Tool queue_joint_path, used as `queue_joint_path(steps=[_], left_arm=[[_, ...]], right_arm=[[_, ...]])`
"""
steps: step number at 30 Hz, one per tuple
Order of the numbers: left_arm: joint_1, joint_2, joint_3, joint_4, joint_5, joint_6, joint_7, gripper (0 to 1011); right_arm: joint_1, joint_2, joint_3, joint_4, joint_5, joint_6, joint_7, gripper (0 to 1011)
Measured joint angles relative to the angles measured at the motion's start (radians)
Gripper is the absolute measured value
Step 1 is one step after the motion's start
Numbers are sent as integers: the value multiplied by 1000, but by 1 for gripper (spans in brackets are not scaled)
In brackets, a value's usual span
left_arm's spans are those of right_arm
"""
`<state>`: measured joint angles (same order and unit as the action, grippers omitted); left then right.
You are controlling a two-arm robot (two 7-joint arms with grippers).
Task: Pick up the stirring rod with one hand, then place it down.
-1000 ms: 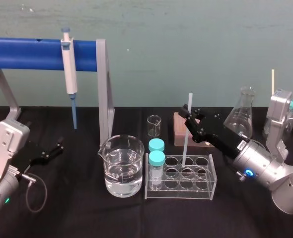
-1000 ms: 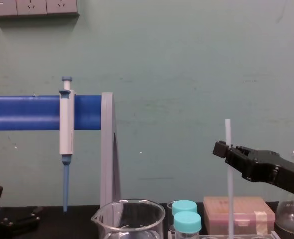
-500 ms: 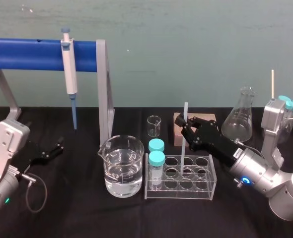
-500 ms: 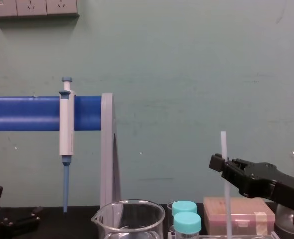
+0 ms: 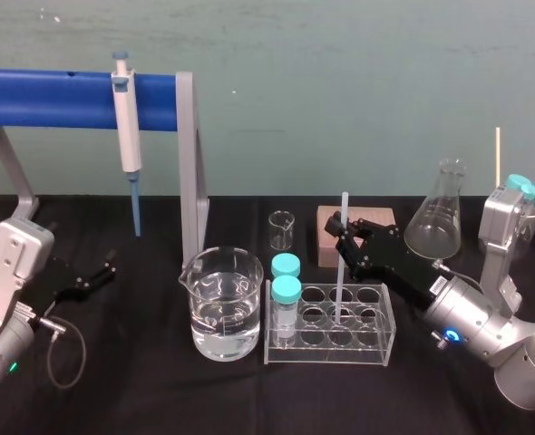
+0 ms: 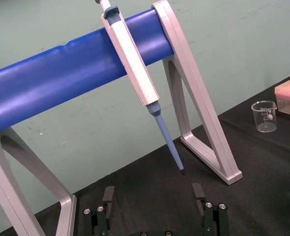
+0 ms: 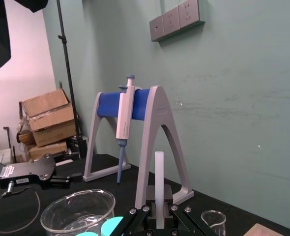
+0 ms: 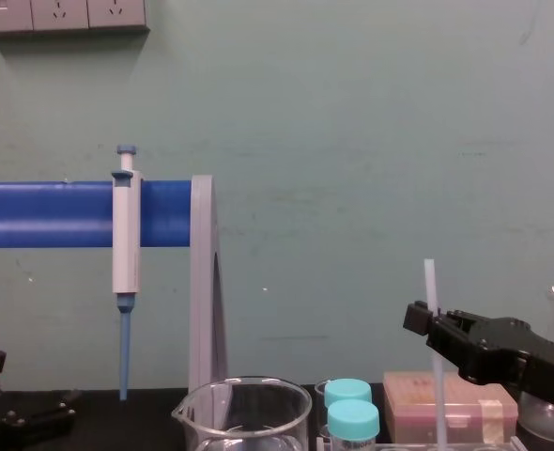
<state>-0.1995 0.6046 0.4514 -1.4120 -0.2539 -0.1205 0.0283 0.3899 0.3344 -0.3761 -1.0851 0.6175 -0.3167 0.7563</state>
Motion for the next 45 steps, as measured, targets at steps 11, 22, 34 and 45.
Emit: queue_joint_path(steps=[11,22,34,45], left_arm=[[0,0,0,0,0,0,0,1000],[0,0,0,0,0,0,0,1000],[0,0,0,0,0,0,0,1000],[0,0,0,0,0,0,0,1000]], right_arm=[[-12,-3,8,-3,-7,7,-16,79],[-11,-3,8,-2,-6,8,-15,130],[-10,-3,7,-1,-6,8,-13,488],[-9,-3,6,-1,-5,8,-12,824]])
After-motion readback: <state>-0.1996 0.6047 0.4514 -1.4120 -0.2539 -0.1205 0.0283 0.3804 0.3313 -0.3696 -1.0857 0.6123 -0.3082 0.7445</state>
